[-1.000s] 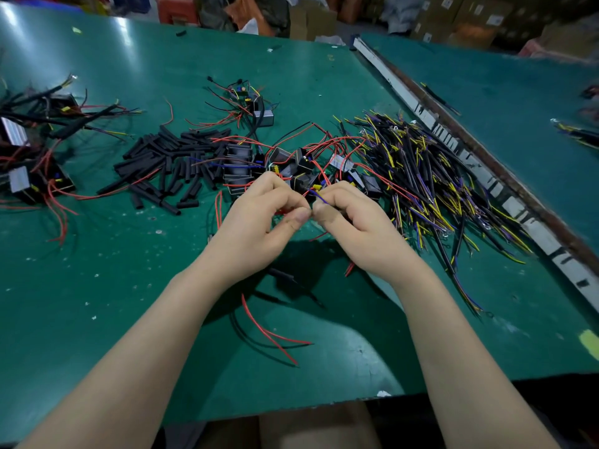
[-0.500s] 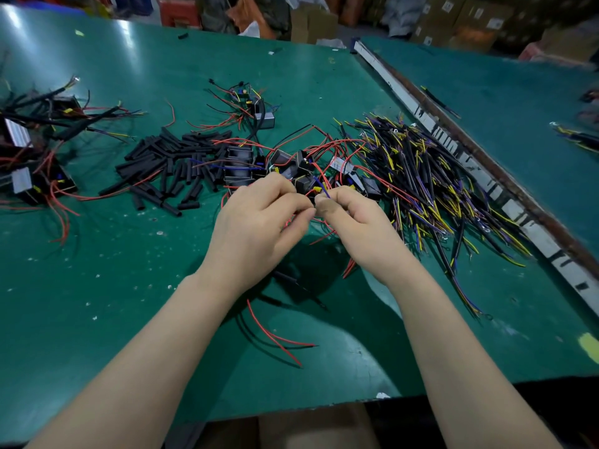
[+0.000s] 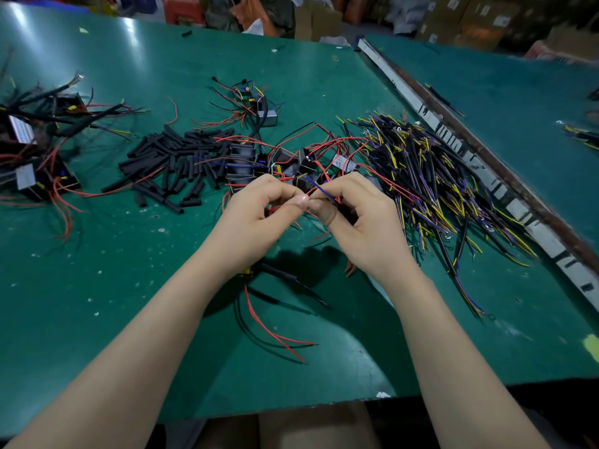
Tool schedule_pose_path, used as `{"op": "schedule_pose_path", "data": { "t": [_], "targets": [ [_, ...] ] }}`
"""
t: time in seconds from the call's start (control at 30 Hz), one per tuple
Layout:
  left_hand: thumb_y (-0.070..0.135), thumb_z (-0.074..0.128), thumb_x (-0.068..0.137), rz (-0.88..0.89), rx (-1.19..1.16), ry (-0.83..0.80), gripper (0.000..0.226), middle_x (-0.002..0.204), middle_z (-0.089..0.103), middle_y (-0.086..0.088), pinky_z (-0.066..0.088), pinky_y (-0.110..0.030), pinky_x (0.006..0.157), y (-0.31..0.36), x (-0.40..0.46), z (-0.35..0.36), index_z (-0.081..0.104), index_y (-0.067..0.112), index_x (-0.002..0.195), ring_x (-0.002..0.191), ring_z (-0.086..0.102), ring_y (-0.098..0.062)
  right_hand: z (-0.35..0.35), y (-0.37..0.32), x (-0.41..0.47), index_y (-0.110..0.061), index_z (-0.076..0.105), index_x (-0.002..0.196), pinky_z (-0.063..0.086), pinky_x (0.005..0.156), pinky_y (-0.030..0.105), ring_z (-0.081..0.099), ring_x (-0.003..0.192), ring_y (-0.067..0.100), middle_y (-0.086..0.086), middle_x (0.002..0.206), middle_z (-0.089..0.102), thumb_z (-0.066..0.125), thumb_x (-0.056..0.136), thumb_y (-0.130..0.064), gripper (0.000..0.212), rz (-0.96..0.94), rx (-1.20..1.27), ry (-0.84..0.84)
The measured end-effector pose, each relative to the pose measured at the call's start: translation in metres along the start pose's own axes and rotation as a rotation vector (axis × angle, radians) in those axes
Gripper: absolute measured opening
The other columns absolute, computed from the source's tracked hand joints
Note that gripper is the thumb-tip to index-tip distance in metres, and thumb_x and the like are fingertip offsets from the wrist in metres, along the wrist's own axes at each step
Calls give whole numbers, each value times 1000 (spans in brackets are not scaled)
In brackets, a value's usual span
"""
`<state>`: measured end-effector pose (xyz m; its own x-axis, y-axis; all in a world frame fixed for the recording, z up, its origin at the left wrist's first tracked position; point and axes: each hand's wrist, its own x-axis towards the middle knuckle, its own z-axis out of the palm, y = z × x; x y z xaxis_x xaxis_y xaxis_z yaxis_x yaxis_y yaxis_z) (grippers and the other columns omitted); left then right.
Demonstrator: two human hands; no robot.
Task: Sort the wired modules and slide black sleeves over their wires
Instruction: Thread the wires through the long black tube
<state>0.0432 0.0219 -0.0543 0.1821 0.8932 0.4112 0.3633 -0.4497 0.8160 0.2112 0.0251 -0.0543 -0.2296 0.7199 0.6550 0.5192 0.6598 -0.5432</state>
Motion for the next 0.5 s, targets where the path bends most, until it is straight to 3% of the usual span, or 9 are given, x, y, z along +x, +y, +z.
{"op": "schedule_pose_path", "data": {
  "t": [0.17, 0.3, 0.4, 0.5],
  "targets": [
    [18, 60, 92, 0, 7, 18, 14, 81, 52, 5, 35, -14, 70, 0, 0, -1, 63, 28, 83, 74, 48, -2, 1, 1, -1, -3, 68, 86, 41, 70, 20, 53, 75, 16, 6, 81, 60, 66, 90, -13, 11, -59, -48, 24],
    [21, 60, 85, 153, 168, 58, 12, 83, 51, 4, 38, -11, 73, 0, -3, -2, 68, 13, 89, 77, 49, 2, -1, 0, -1, -4, 68, 84, 32, 66, 9, 47, 68, -3, -8, 75, 55, 65, 89, -15, 12, 5, -24, 9],
    [21, 63, 87, 313, 331, 66, 16, 88, 57, -5, 49, -37, 75, -3, -3, -5, 69, 8, 92, 80, 57, -14, -3, -1, -1, -7, 68, 84, 31, 61, 7, 49, 63, -7, -20, 70, 50, 63, 89, -17, 13, 99, 39, -39],
    [27, 60, 90, 425, 448, 45, 21, 89, 60, -7, 48, -46, 65, -5, 0, -10, 71, 9, 92, 80, 59, -27, -5, -2, -2, -24, 66, 81, 35, 56, 15, 50, 52, -2, -20, 56, 54, 63, 90, -21, 10, 237, 127, -141]
  ]
}}
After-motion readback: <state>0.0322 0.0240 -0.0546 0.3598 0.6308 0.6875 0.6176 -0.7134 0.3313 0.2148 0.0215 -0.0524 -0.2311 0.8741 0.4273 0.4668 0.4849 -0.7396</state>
